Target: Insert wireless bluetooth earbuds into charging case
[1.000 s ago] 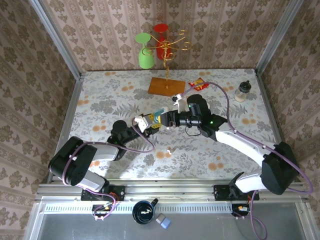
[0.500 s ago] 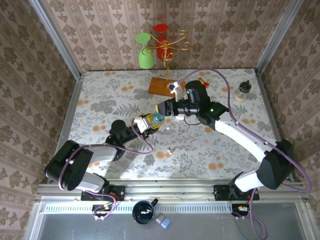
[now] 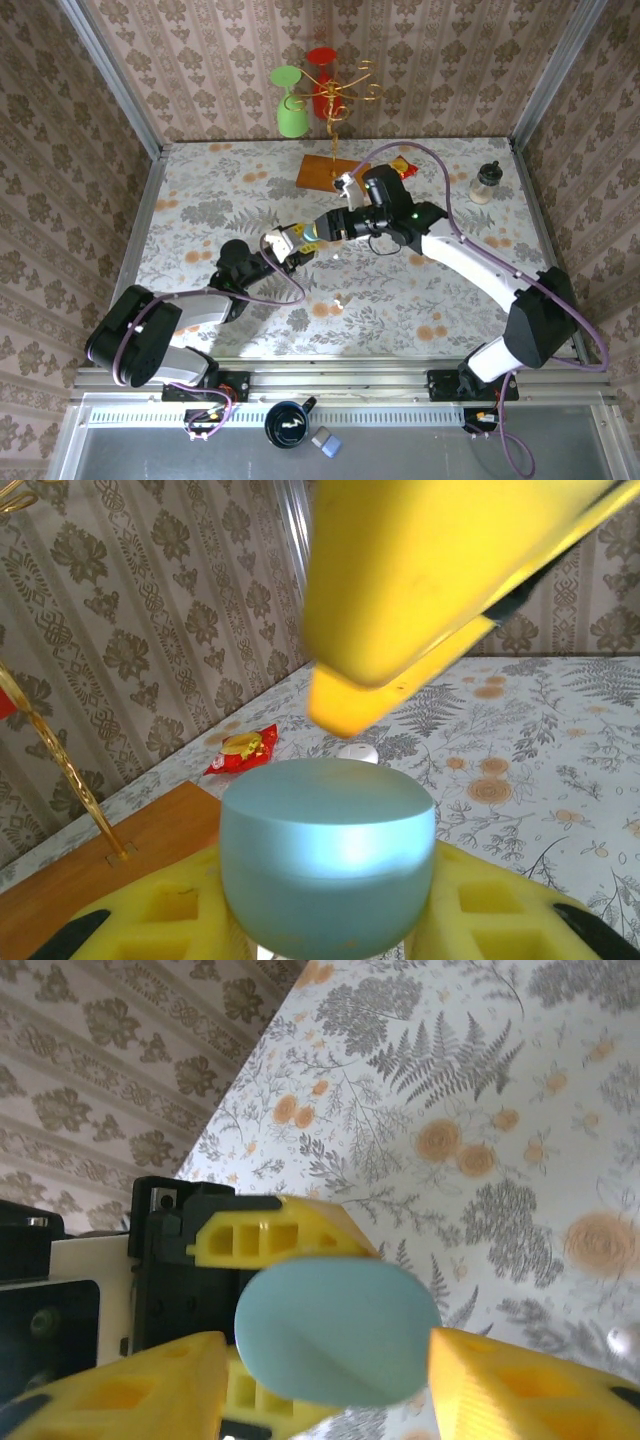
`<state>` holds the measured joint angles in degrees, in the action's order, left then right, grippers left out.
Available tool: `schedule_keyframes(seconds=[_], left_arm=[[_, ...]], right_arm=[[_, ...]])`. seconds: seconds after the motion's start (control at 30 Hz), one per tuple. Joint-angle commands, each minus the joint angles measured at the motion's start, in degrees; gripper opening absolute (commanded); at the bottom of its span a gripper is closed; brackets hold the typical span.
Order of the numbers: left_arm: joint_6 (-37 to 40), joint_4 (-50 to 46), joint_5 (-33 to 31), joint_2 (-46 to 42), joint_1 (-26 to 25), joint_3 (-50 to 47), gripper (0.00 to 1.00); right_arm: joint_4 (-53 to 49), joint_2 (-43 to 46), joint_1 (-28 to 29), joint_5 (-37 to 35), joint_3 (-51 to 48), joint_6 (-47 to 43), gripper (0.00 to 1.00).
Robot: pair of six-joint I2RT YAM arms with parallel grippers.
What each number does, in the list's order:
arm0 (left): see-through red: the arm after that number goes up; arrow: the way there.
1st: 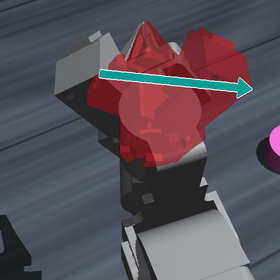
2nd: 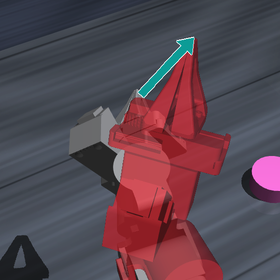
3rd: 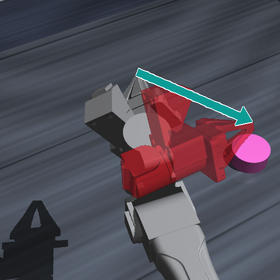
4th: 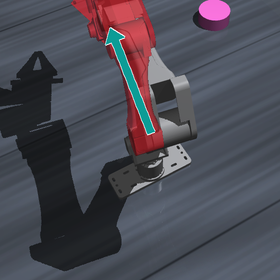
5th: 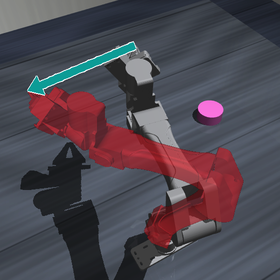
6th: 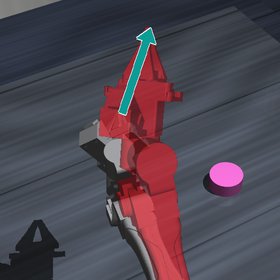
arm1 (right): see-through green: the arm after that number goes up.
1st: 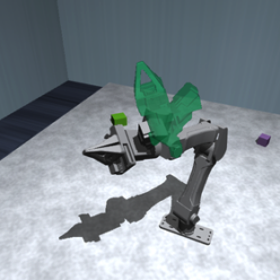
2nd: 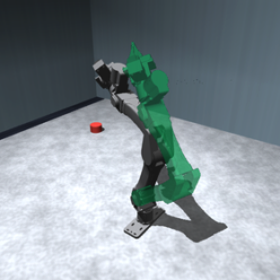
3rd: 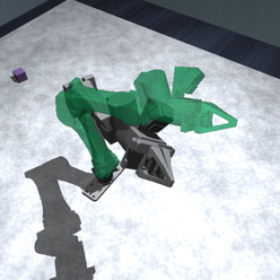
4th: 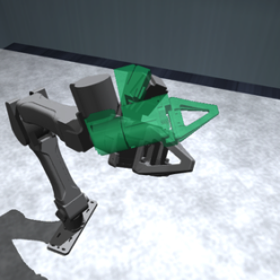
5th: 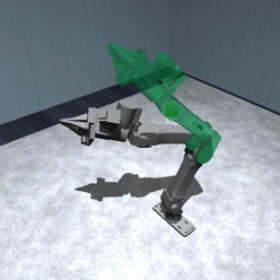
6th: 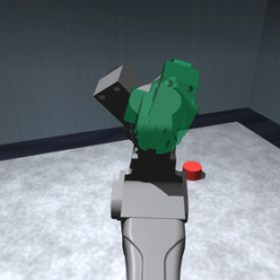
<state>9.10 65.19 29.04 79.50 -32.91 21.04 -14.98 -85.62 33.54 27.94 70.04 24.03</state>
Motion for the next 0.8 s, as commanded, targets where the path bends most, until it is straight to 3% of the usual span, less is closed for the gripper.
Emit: schedule_keyframes(seconds=[0.0, 0.13, 0.33, 0.53, 0.77], left_arm=[[-4.29, 4.52, 0.19, -0.90, 0.56, 0.86, 0.25], [-8.09, 8.02, 1.42, -0.71, 0.65, 1.11, 0.25], [-10.73, 8.05, 2.24, -1.82, 0.50, 2.74, 0.25], [-10.38, 8.14, 2.51, -0.94, -0.47, 4.95, 0.25], [-9.92, 8.24, 2.42, 0.02, -1.17, 6.51, 0.26]], right_arm=[[6.69, 5.38, -2.46, 2.20, -4.62, 5.83, 0.69], [18.93, 8.32, -6.13, 9.29, -11.27, 16.90, 0.81], [40.46, 6.80, -8.48, 20.24, -18.70, 34.49, 0.83], [59.81, 1.01, -8.40, 26.01, -21.34, 49.23, 0.79], [70.09, -4.22, -7.44, 27.05, -21.31, 57.94, 0.69]])
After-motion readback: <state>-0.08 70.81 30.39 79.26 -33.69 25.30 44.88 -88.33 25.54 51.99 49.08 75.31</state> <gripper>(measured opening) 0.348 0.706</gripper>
